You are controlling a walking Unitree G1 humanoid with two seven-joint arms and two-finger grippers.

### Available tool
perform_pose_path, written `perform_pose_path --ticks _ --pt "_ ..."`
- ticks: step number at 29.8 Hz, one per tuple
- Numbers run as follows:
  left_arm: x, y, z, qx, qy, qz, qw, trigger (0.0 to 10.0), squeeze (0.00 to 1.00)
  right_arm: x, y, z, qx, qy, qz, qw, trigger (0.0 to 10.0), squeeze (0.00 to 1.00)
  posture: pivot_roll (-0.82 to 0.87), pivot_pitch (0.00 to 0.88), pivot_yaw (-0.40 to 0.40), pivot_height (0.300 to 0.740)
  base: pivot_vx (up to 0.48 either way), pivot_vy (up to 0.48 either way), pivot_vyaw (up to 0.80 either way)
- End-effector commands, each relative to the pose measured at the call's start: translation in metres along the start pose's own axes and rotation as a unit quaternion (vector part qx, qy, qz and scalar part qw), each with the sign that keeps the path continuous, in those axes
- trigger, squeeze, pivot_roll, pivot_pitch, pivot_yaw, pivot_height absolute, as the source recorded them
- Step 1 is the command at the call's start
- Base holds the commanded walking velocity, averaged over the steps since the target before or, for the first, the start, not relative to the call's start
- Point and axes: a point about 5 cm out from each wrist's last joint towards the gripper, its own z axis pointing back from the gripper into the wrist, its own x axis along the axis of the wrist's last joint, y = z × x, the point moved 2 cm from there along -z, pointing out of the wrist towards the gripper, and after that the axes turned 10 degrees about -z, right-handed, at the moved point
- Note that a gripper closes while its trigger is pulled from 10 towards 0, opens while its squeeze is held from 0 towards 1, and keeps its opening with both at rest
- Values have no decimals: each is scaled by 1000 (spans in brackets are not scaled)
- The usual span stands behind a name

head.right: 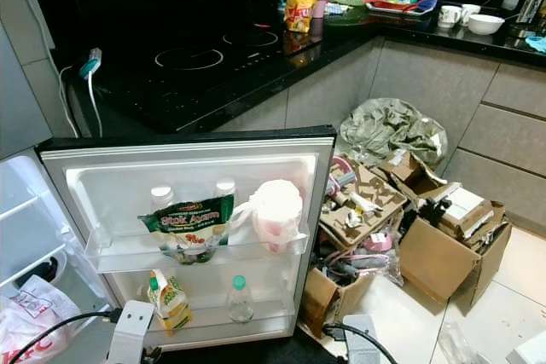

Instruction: Restocking fridge

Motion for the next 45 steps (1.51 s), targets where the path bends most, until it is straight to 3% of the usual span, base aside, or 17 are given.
perform_pose_path --ticks 1,15,23,45 --pt "-7 -4 1 -12 12 2 1000 10000 0 -3 2 0 0 6 -2 1000 10000 0 -60 4 17 740 0 0 0" --pt "-11 -8 1 -16 26 12 999 10000 0 -10 -4 2 -3 13 -10 1000 10000 0 -65 14 10 740 0 0 0" --pt "-12 -5 2 -8 29 20 999 10000 0 -14 4 2 -1 21 -8 1000 10000 0 -56 13 2 740 0 0 0" --pt "-12 -2 2 0 30 20 999 10000 0 1 1 -1 3 11 2 1000 10000 0 -51 4 -13 740 -75 0 0"
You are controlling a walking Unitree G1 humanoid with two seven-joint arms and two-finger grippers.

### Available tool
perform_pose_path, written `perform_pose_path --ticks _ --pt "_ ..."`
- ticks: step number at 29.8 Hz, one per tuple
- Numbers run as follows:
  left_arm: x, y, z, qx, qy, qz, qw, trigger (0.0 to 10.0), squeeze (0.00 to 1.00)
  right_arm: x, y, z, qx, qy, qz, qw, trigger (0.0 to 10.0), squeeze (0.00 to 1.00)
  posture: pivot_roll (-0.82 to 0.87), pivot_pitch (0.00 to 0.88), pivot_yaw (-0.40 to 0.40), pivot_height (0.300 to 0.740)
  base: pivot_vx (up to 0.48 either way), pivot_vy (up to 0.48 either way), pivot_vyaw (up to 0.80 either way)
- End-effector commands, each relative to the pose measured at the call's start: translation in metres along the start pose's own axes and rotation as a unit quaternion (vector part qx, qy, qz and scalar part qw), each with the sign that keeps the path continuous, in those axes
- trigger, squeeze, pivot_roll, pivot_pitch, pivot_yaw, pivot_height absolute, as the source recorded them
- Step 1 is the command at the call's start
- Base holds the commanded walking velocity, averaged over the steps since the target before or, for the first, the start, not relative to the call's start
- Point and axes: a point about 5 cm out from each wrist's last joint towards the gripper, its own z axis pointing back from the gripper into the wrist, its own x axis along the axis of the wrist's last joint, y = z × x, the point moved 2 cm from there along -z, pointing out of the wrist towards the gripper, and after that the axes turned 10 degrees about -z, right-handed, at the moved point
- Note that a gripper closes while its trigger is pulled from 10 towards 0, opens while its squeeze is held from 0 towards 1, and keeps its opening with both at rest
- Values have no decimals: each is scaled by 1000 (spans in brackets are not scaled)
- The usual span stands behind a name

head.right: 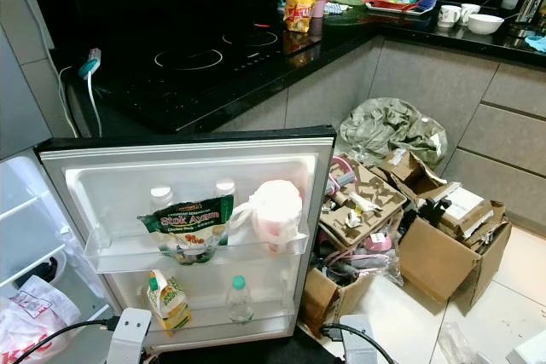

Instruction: Restocking fridge

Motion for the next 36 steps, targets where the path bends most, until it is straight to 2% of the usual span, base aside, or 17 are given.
perform_pose_path --ticks 1,20,28,36 --pt "-4 -2 0 -2 9 8 1000 10000 0 -1 -2 0 -3 5 -3 1000 10000 0 -51 4 -13 740 -304 0 0" --pt "0 -3 -1 -4 5 13 1000 10000 0 -4 2 0 0 10 -5 1000 10000 0 -57 3 -9 740 -322 0 0" --pt "-1 -3 -1 -4 8 13 1000 10000 0 -11 -2 2 -3 17 -4 1000 10000 0 -62 15 -13 740 -328 0 0" --pt "2 -2 -2 1 7 11 1000 10000 0 -9 0 1 -1 17 -2 1000 10000 0 -63 14 -15 740 -60 0 0"
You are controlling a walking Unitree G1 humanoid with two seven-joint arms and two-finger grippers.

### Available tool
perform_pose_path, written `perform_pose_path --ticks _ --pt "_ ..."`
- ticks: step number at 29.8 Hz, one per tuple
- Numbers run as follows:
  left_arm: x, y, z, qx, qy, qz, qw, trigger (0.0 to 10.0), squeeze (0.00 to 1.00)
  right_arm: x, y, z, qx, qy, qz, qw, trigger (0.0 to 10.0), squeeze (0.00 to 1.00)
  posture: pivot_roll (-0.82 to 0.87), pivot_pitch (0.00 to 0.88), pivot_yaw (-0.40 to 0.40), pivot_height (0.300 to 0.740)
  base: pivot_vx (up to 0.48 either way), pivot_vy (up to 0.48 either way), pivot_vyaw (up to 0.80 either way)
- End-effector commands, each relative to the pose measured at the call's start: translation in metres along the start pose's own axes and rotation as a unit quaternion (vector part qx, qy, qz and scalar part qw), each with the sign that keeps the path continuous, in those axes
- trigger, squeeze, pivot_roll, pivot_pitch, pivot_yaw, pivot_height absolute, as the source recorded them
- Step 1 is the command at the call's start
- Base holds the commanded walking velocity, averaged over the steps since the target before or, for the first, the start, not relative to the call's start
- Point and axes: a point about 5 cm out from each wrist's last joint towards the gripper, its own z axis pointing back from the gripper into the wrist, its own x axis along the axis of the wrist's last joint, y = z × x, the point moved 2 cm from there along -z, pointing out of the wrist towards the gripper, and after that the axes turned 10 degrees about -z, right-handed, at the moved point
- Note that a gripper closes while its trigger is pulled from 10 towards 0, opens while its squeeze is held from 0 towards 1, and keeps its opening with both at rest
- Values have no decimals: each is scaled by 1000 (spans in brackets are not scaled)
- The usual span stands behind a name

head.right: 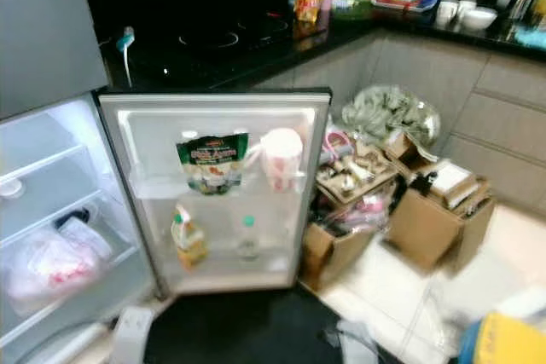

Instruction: Restocking fridge

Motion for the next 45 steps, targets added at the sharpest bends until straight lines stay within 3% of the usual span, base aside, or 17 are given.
perform_pose_path --ticks 1,6,22,37,45 --pt "1 2 0 4 0 2 1000 10000 0 2 2 -1 2 -4 0 1000 10000 0 -63 14 -15 740 0 0 0" --pt "7 3 -1 6 -12 3 1000 10000 0 5 16 -3 11 -8 2 1000 10000 0 -61 16 -18 740 0 0 0" --pt "13 3 -1 11 -26 0 1000 10000 0 19 10 -3 15 -25 -1 1000 10000 0 -62 14 -14 740 0 0 0" --pt "22 4 -2 19 -44 -2 999 10000 0 21 16 -4 27 -31 -1 999 10000 0 -63 0 -11 740 0 0 0" --pt "28 7 -3 22 -51 1 998 10000 0 25 17 -5 27 -36 -7 999 10000 0 -66 0 -1 740 305 0 0"
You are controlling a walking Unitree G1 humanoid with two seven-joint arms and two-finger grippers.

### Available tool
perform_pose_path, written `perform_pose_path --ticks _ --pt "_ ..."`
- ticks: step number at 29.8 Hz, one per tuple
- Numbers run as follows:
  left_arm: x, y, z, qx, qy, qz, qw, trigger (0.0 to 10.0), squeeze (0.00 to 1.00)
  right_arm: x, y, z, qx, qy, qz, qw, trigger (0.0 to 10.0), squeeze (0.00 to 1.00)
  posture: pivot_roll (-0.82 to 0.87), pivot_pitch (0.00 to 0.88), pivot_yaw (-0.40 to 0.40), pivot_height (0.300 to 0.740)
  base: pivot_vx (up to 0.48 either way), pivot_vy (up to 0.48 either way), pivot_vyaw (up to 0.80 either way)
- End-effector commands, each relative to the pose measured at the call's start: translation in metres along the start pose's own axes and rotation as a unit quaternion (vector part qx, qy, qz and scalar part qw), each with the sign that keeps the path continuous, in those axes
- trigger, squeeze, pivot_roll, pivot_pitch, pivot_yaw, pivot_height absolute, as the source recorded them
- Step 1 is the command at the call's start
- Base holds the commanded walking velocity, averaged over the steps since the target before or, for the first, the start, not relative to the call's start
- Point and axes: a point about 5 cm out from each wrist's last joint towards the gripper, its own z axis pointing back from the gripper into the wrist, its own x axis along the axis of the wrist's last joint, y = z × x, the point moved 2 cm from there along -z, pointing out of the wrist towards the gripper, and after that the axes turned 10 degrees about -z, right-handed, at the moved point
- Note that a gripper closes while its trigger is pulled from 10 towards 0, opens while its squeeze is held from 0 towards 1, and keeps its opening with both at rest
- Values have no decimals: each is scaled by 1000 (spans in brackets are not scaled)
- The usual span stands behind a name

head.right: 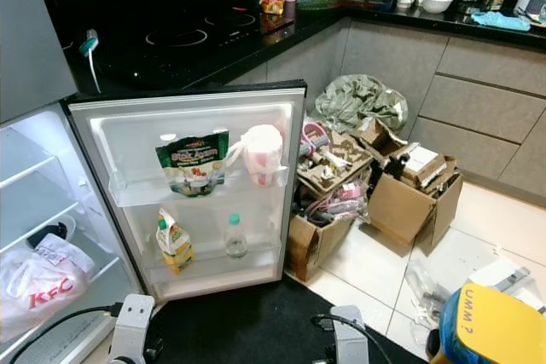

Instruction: Restocking fridge

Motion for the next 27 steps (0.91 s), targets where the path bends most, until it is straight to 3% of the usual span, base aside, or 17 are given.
perform_pose_path --ticks 1,22,27 --pt "6 1 -1 4 -9 5 1000 10000 0 3 0 0 0 -7 -11 1000 10000 0 -66 0 -1 740 311 0 0" --pt "9 2 -1 3 -20 1 1000 10000 0 5 2 0 2 -16 -13 1000 10000 0 -60 5 12 740 296 0 0" --pt "8 1 -1 -2 -20 0 1000 10000 0 5 1 0 8 -19 -9 1000 10000 0 -63 8 8 740 0 0 0"
